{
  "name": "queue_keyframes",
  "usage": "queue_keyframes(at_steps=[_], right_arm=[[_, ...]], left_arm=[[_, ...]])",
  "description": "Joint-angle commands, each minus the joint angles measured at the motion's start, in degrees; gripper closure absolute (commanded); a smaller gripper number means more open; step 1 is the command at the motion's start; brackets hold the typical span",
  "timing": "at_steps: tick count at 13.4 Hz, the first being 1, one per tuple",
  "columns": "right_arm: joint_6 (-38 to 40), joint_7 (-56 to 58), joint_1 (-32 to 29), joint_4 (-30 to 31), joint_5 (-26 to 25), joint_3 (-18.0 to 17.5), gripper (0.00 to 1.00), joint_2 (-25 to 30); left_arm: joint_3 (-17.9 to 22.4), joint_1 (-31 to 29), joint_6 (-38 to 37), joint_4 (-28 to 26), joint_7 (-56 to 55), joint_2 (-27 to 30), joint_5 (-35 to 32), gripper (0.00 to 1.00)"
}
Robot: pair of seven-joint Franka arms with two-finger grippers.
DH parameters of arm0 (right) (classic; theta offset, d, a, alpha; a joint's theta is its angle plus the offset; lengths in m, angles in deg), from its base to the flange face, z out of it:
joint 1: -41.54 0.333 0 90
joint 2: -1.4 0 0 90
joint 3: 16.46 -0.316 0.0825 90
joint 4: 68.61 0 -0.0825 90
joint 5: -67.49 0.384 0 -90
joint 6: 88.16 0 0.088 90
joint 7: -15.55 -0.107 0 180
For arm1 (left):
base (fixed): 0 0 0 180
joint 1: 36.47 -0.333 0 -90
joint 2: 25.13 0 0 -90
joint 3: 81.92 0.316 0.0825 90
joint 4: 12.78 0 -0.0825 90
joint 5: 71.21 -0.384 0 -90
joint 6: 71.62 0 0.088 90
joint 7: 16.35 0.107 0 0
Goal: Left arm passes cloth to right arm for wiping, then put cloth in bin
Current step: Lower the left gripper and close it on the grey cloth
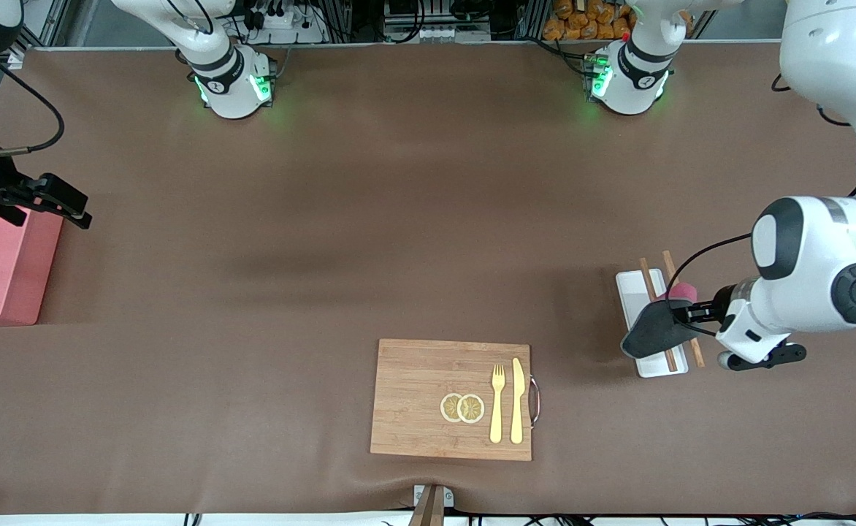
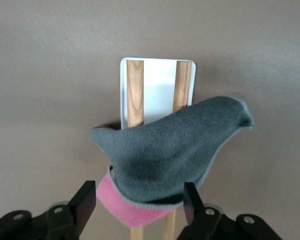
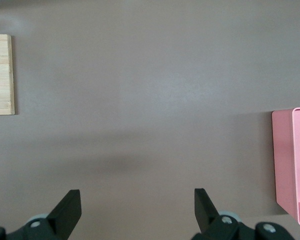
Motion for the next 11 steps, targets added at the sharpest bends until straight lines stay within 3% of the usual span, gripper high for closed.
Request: queue_keyframes(at_steps=[1, 11], right_arm=[[0.1, -0.3, -0.8, -0.7, 0.0, -0.4, 0.0, -0.2], [0.3, -0.2, -0.9, -0.6, 0.0, -0.3, 0.0, -0.3]], left_arm=[[0.2, -0.2, 1.5, 0.7, -1.1, -2.2, 0.2, 0.21], [0.2, 0.0, 1.5, 0.8, -1.1, -2.2, 0.1, 0.5]])
